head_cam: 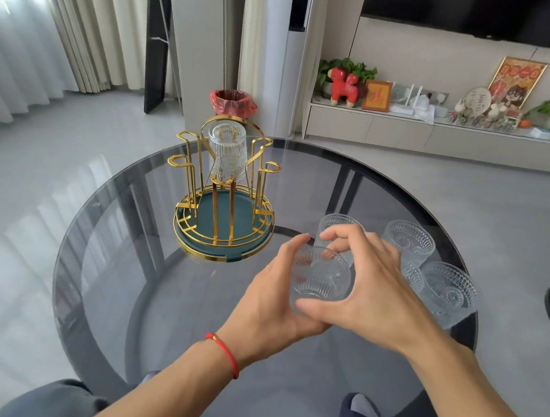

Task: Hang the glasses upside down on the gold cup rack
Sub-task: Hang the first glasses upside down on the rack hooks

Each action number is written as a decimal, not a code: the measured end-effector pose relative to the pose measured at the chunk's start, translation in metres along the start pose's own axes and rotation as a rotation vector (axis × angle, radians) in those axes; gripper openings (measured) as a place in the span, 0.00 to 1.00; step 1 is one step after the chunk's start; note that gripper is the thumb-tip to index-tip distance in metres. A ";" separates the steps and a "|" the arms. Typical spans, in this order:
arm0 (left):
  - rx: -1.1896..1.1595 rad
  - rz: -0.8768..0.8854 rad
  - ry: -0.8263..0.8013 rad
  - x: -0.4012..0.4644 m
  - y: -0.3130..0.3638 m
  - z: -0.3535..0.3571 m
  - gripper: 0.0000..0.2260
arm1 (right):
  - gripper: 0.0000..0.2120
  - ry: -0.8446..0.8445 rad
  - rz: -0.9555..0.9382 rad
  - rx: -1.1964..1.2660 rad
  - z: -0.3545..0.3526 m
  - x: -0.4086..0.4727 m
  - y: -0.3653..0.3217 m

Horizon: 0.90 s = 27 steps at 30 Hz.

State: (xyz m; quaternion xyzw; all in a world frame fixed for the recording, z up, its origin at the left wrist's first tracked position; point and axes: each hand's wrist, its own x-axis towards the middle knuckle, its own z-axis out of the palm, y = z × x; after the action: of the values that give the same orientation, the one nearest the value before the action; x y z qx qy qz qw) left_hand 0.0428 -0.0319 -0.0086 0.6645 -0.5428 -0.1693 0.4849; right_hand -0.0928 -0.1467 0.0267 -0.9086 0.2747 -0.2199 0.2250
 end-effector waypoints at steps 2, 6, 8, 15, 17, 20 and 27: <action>-0.035 -0.015 0.065 0.001 0.001 -0.010 0.41 | 0.39 -0.030 0.026 0.180 0.002 0.000 -0.006; -0.283 -0.196 0.261 0.004 0.000 -0.032 0.35 | 0.30 -0.060 0.041 0.504 0.016 0.003 -0.011; -0.556 -0.343 0.304 0.008 -0.001 -0.042 0.36 | 0.23 -0.092 0.149 0.578 0.026 0.006 -0.016; -0.679 -0.458 0.263 0.007 -0.001 -0.059 0.31 | 0.21 -0.061 0.202 0.986 0.046 0.018 -0.030; -0.584 -0.449 0.178 0.007 -0.006 -0.068 0.28 | 0.21 0.001 0.162 0.960 0.043 0.020 -0.027; -0.368 -0.362 0.026 0.007 -0.014 -0.078 0.36 | 0.24 0.119 0.111 0.834 0.034 0.023 -0.025; 0.714 -0.170 -0.164 0.008 -0.068 -0.088 0.27 | 0.21 0.332 0.062 0.782 0.000 0.055 -0.034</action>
State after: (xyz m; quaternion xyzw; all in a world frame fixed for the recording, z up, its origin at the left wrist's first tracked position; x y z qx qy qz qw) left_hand 0.1500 -0.0027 -0.0205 0.8186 -0.5477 -0.0617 0.1617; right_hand -0.0378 -0.1546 0.0602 -0.6984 0.2303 -0.4439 0.5121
